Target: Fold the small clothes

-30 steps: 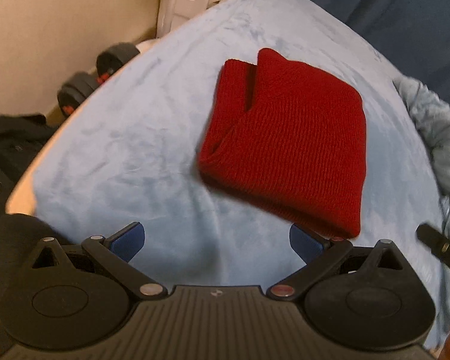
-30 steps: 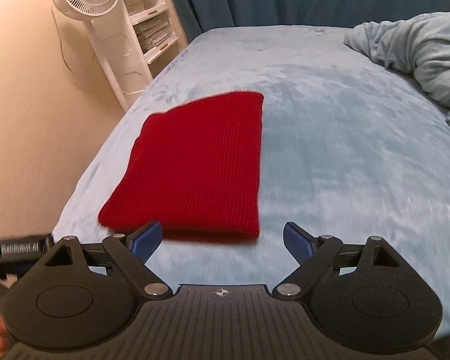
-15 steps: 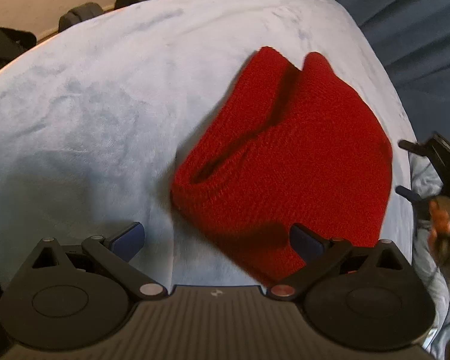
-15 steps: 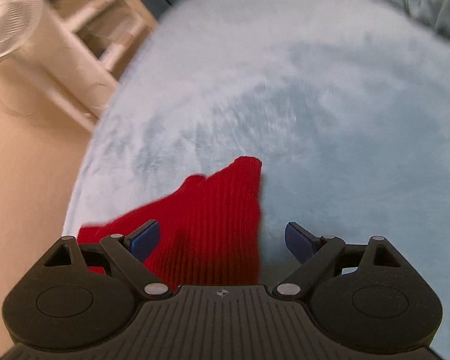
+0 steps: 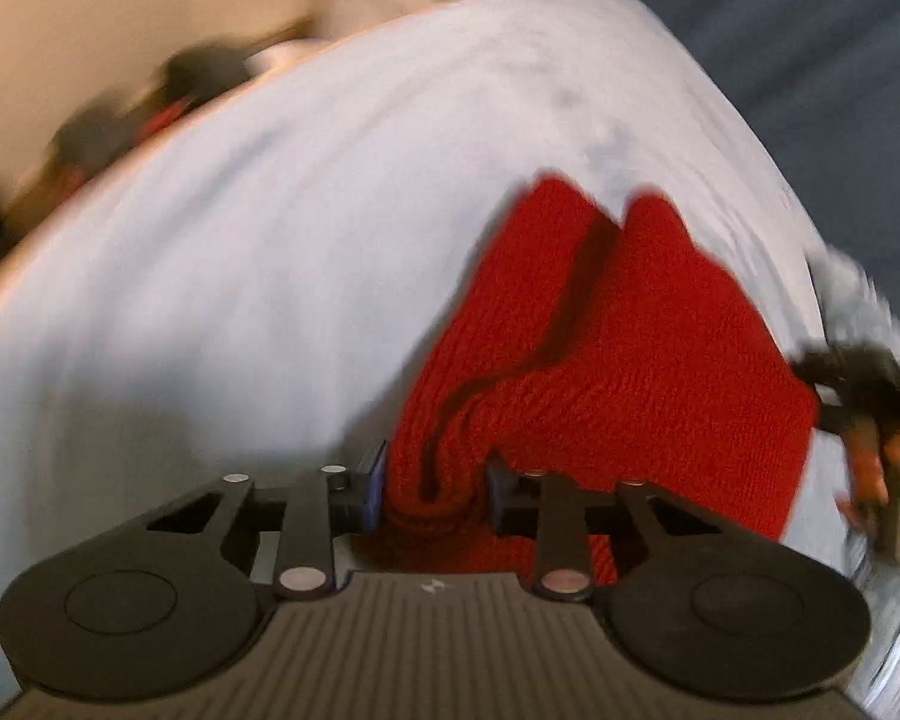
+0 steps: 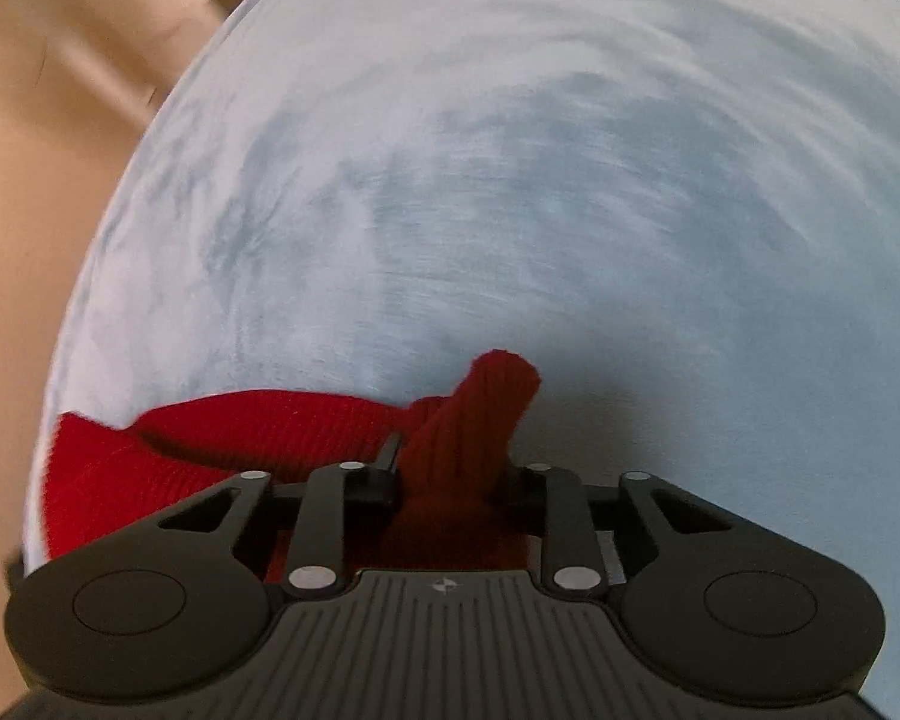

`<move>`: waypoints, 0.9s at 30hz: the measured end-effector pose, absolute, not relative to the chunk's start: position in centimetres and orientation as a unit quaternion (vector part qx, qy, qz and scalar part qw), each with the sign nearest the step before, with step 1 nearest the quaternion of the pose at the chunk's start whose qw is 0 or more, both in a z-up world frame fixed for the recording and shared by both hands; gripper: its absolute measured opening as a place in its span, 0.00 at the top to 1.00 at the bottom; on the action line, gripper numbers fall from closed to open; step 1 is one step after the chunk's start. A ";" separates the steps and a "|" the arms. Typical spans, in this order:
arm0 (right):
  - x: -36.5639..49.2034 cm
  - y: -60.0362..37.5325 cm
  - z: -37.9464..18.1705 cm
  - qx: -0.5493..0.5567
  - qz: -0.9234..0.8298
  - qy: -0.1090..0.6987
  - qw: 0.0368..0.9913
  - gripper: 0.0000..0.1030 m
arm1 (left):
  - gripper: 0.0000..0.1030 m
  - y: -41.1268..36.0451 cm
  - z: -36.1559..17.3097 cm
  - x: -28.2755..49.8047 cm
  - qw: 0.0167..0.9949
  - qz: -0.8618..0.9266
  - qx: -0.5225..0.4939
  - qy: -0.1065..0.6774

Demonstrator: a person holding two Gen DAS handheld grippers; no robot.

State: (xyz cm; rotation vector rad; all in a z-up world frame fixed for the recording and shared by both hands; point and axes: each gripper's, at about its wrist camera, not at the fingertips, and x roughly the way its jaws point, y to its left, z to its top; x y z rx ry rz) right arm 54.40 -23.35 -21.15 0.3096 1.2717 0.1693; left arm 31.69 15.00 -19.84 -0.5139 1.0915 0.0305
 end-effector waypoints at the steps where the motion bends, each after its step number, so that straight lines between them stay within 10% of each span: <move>1: 52.3 -25.3 -20.7 0.170 0.059 0.577 0.796 0.76 | 0.71 15.0 -19.2 35.4 0.832 -0.028 -0.205 0.514; 9: 24.6 -29.3 -24.8 0.524 -0.139 0.396 0.741 0.77 | 0.70 3.3 -18.8 52.6 0.813 -0.179 0.014 0.555; 12: 23.8 -27.5 -24.5 0.501 -0.159 0.377 0.762 0.77 | 0.64 3.2 -18.5 51.8 0.820 -0.164 0.033 0.547; 18: 24.8 -28.4 -23.6 0.461 -0.142 0.407 0.776 0.66 | 0.12 9.8 -17.6 51.4 0.861 -0.041 -0.017 0.506; 21: 24.7 -28.3 -23.1 0.427 -0.166 0.418 0.785 0.48 | 0.12 12.5 -15.8 48.6 0.867 -0.051 -0.065 0.491; 27: 23.3 -28.6 -21.1 0.382 -0.171 0.424 0.803 0.43 | 0.00 12.3 -12.6 34.7 0.888 -0.100 -0.030 0.448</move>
